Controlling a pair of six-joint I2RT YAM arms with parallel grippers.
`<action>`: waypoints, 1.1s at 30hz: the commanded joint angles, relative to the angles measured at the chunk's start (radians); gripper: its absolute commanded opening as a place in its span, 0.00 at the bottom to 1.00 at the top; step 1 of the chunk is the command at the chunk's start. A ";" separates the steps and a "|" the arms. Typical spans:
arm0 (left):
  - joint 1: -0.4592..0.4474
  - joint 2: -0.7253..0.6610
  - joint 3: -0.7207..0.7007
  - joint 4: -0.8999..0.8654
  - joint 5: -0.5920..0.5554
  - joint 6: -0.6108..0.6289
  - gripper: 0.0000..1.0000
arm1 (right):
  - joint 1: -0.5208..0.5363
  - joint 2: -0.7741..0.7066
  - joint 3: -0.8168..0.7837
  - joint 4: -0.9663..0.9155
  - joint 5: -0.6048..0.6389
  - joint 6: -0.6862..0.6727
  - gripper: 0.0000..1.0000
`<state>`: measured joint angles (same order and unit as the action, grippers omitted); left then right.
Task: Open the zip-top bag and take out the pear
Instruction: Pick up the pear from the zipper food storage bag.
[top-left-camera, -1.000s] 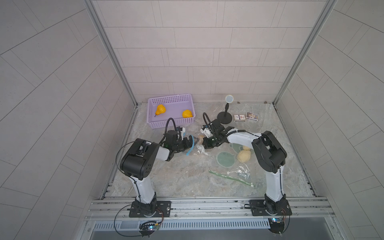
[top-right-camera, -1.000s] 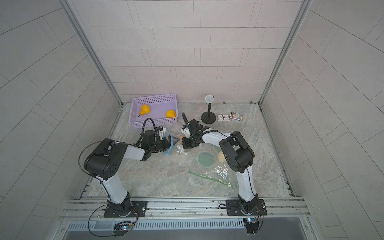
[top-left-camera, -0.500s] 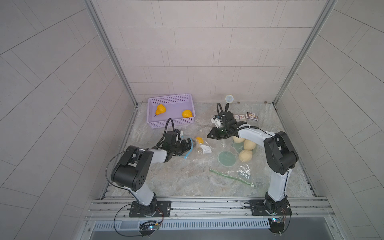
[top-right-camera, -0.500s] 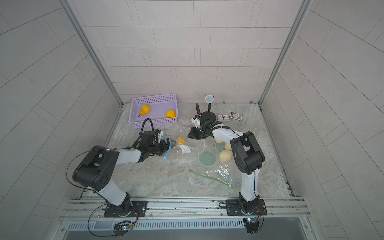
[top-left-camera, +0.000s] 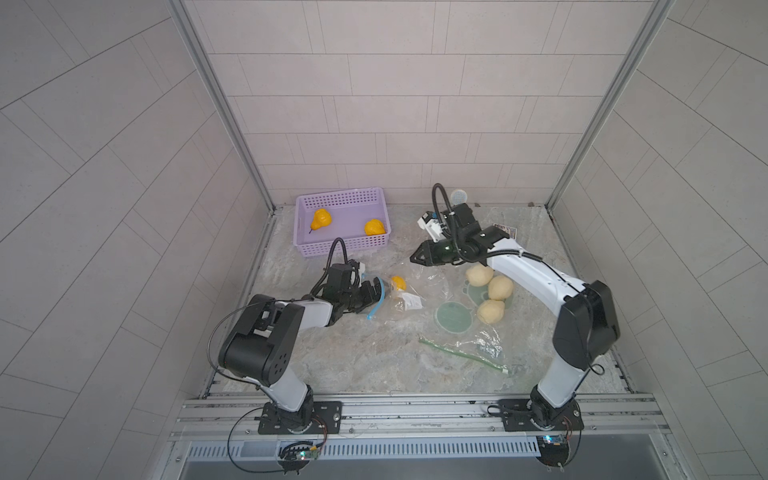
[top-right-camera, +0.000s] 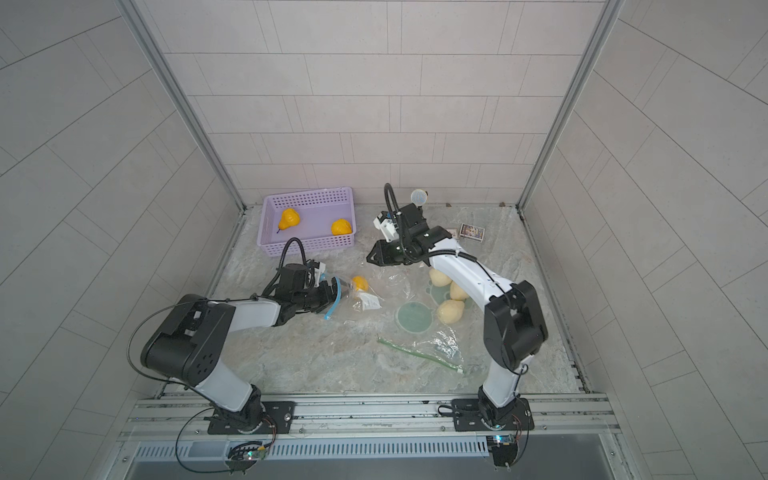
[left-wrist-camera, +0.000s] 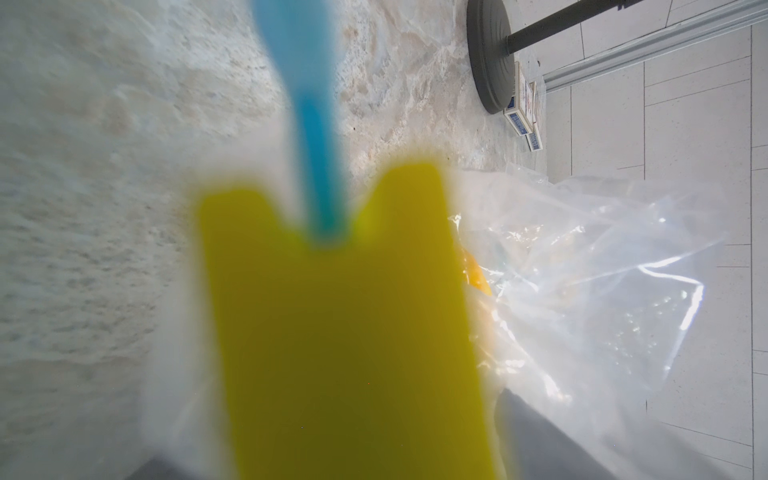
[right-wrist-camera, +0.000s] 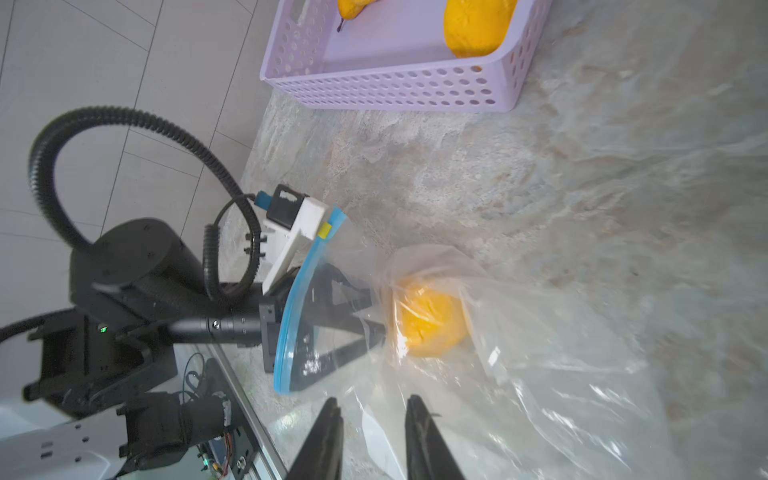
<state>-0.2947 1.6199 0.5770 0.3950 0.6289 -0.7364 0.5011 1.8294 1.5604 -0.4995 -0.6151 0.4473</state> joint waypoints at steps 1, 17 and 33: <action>0.005 0.022 -0.059 -0.128 -0.028 -0.029 1.00 | 0.017 0.175 0.059 -0.027 0.054 0.016 0.19; 0.007 -0.356 -0.104 -0.501 -0.196 0.043 0.97 | 0.061 0.364 0.012 0.078 0.112 0.044 0.07; 0.010 -0.617 -0.229 -0.532 -0.241 -0.029 0.87 | 0.062 0.294 -0.059 0.146 0.099 0.036 0.00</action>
<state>-0.2928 1.0248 0.3649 -0.0685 0.4473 -0.7689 0.5690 2.1811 1.5360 -0.3439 -0.5671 0.4942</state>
